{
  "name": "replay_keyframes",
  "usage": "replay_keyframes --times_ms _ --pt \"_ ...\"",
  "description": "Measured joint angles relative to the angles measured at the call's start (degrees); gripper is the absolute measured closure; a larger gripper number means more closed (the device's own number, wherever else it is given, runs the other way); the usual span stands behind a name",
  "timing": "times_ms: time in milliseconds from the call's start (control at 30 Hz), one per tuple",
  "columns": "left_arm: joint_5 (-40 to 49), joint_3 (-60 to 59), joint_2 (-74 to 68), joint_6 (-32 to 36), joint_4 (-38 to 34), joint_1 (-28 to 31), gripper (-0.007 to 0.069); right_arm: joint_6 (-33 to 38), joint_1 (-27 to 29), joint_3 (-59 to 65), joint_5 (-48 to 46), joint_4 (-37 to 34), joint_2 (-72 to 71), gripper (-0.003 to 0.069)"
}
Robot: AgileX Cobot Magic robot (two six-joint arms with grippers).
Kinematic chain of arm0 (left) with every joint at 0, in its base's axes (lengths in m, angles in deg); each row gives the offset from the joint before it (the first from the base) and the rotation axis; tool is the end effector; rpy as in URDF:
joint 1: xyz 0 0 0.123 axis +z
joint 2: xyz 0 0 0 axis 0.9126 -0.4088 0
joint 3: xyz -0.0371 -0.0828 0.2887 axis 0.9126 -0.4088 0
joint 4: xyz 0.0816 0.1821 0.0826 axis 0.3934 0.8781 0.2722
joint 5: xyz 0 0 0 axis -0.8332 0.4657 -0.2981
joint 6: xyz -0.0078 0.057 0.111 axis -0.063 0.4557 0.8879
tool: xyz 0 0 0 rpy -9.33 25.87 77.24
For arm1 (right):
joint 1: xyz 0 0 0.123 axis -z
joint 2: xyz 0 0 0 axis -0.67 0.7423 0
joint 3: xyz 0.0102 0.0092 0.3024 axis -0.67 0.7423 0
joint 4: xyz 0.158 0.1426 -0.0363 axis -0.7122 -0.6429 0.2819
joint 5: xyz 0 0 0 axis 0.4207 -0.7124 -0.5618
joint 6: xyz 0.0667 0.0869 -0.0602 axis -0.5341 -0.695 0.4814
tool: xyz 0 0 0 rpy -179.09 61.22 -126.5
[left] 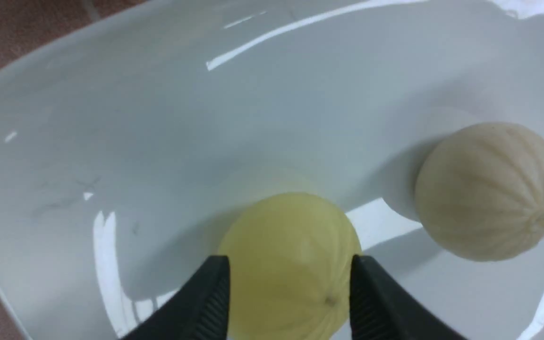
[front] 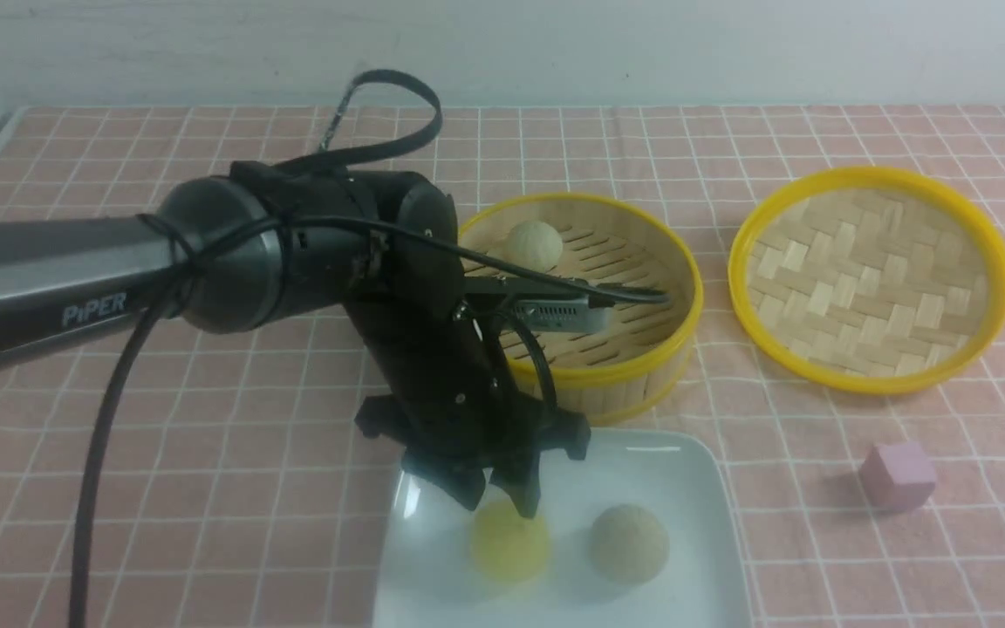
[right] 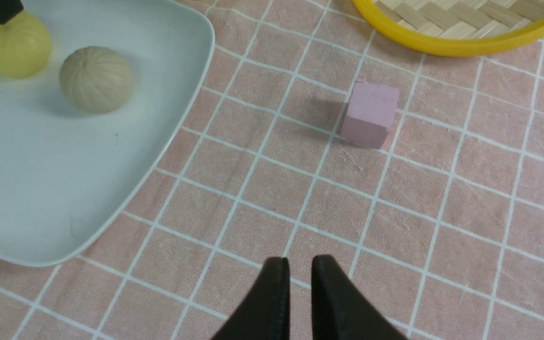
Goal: Put the steamed buns into the plate on the pink tablecloth.
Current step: 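Carry the bun from the bamboo steamer to the plate with the left gripper, then reach into the bamboo steamer and grasp a bun with the left gripper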
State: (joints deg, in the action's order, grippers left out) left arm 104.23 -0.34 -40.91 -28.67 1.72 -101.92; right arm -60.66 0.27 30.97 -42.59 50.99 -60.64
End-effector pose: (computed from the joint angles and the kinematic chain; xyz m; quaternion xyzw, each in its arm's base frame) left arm 0.2691 -0.2303 0.2125 0.1770 0.9711 -0.1511 0.0539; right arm 0.0436 0.0017 0.2723 -0.1916 0.8956 0.0844 0.3924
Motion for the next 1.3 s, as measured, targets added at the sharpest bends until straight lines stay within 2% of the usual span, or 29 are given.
replay_keyframes --times_ms 67,133,200,267,300,333,367,433,533,567,600,733,767,800,833,900,933,1033,1067,1133,1167,1200,1233,1267,1300 --pt "1.8 2.8 0.0 -0.1 0.3 -0.1 0.0204 0.0 0.0 0.0 0.0 0.2 0.0 0.0589" --pt "2.5 6.0 0.0 -1.7 1.3 -0.1 0.0217 0.0 0.0 0.0 0.0 0.3 0.0 0.0587" --pt "3.5 10.5 -0.4 -5.1 3.5 -0.1 0.0281 0.0 0.0 0.0 0.0 0.4 0.0 0.0584" --pt "5.5 16.0 -1.5 -8.0 7.7 0.1 0.0406 0.0 0.0 0.0 0.0 0.4 0.0 0.0580" --pt "6.0 16.7 -1.9 -8.4 8.6 0.1 0.0435 0.0 0.0 0.0 0.0 0.4 0.0 0.0579" --pt "8.0 21.2 -3.4 -9.3 11.2 0.8 0.0529 0.0 0.0 0.0 0.0 0.4 0.0 0.0578" --pt "9.4 25.4 -5.1 -10.2 12.5 1.4 0.0571 0.0 0.0 0.0 0.0 0.4 0.0 0.0578" --pt "10.5 32.0 -7.7 -11.0 13.0 3.0 0.0608 0.0 0.0 0.0 0.0 0.5 0.0 0.0575" --pt "10.8 39.8 -12.4 -11.4 13.1 4.7 0.0616 0.0 0.0 0.0 0.0 0.5 0.0 0.0571" --pt "10.8 45.6 -15.7 -11.4 13.1 5.6 0.0603 0.0 0.0 0.0 0.0 0.5 0.0 0.0568" --pt "10.8 45.6 -16.1 -11.4 13.1 5.7 0.0601 0.0 0.0 0.0 0.0 0.5 0.0 0.0568" --pt "10.7 55.1 -23.6 -12.1 14.0 6.0 0.0498 0.0 0.0 0.0 0.0 0.5 0.0 0.0561" --pt "10.3 57.3 -26.6 -12.6 15.0 6.0 0.0423 0.0 0.0 0.0 0.0 0.5 0.0 0.0559" --pt "9.6 58.1 -27.9 -12.9 15.6 5.9 0.0396 0.0 0.0 0.0 0.0 0.5 0.0 0.0558" --pt "7.9 58.8 -29.5 -13.4 16.3 5.9 0.0333 0.0 0.0 0.0 0.0 0.5 0.0 0.0557" --pt "5.8 59.2 -30.9 -13.7 17.9 5.9 0.0291 0.0 0.0 0.0 0.0 0.5 0.0 0.0557" --pt "2.4 59.2 -32.4 -14.3 19.4 6.0 0.0233 0.0 0.0 0.0 0.0 0.5 0.0 0.0554" --pt "-2.4 59.2 -34.3 -15.6 20.7 6.0 0.0213 0.0 0.0 0.0 0.0 0.5 0.0 0.0550" --pt "-3.3 59.2 -34.9 -16.0 20.9 6.0 0.0237 0.0 0.0 0.0 0.0 0.5 0.0 0.0547" --pt "-3.7 59.2 -35.8 -16.4 21.4 6.0 0.0346 0.0 0.0 0.0 0.8 0.8 0.0 0.0545" --pt "-3.6 59.2 -36.0 -16.4 21.5 6.0 0.0361 0.0 0.0 0.0 0.8 0.9 0.0 0.0545" --pt "-2.7 59.2 -36.3 -16.6 21.5 5.9 0.0498 0.0 0.0 0.0 2.1 1.4 0.0 0.0544" --pt "-2.5 59.2 -36.3 -16.6 21.5 5.9 0.0510 0.0 0.0 0.0 2.2 1.4 0.0 0.0544" --pt "-1.1 59.4 -36.1 -16.5 21.4 5.9 0.0568 0.0 0.0 0.0 3.4 1.8 0.0 0.0544" --pt "0.5 59.7 -35.7 -16.0 20.9 6.0 0.0589 0.0 0.0 0.0 4.2 1.9 0.0 0.0543"
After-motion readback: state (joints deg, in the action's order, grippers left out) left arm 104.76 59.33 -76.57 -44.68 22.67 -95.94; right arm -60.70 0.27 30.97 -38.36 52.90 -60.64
